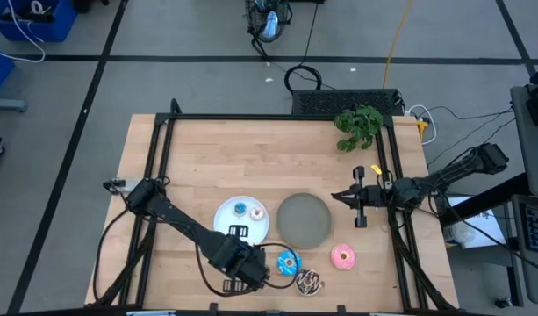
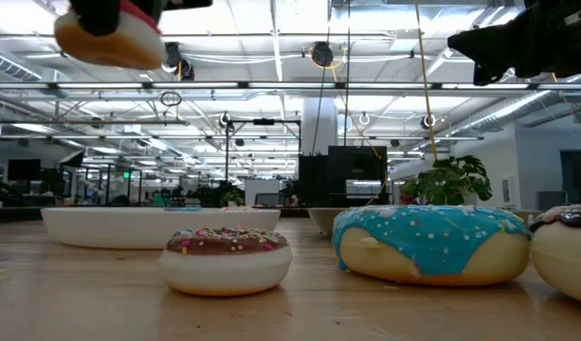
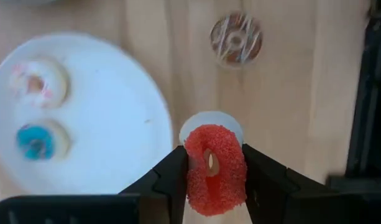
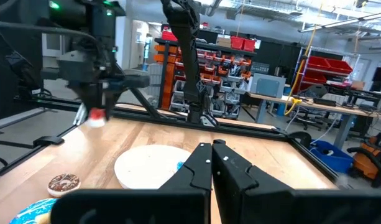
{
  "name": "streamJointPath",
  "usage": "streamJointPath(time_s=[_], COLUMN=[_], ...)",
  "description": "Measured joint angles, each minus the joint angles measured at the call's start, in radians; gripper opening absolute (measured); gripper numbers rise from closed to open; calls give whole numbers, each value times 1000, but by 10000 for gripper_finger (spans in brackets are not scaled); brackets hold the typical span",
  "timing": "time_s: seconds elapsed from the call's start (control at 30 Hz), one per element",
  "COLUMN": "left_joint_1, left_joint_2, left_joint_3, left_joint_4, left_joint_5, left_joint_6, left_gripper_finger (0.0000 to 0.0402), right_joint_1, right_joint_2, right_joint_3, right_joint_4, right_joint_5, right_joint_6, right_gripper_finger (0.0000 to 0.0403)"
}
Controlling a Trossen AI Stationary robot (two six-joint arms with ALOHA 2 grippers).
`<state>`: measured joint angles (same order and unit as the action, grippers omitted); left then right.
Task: Pick & Place donuts
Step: Put the small orange donut on the white plate
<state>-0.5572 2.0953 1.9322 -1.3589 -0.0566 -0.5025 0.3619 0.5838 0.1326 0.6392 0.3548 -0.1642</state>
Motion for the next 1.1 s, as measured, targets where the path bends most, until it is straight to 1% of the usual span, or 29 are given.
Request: streamJointPath(time_s=[0.13, 0.2, 0.4, 0.53, 0.73, 0.9, 1.03, 1.1], left_joint_1=[-1, 3, 24, 46, 79, 109, 148, 169], left_joint_2=[0, 0, 0, 0, -20, -96, -190, -250], left_joint_3=[26, 29, 28, 28, 28, -4, -74, -128], left_joint_4=[-167, -211, -211, -211, -203, -184, -176, -159], left_joint_5=[1, 1, 6, -18, -27, -83, -116, -130], left_joint_6=[-11, -16, 30, 61, 105, 117, 106, 91], left_gripper_finger=[134, 134, 134, 134, 134, 134, 134, 134], right_joint_1=[0, 0, 0, 0, 0, 0, 0, 0], right_joint_2=[0, 0, 0, 0, 0, 0, 0, 0], right_joint_3=[0, 0, 0, 0, 0, 0, 0, 0], right_joint_4=[0, 0, 1, 1, 0, -4, -4, -4], right_joint_5=[-20, -20, -20, -20, -21, -21, -21, -22], right_joint_6=[0, 0, 0, 3, 7, 20, 22, 22], right_gripper_finger=[0, 0, 0, 0, 0, 0, 0, 0])
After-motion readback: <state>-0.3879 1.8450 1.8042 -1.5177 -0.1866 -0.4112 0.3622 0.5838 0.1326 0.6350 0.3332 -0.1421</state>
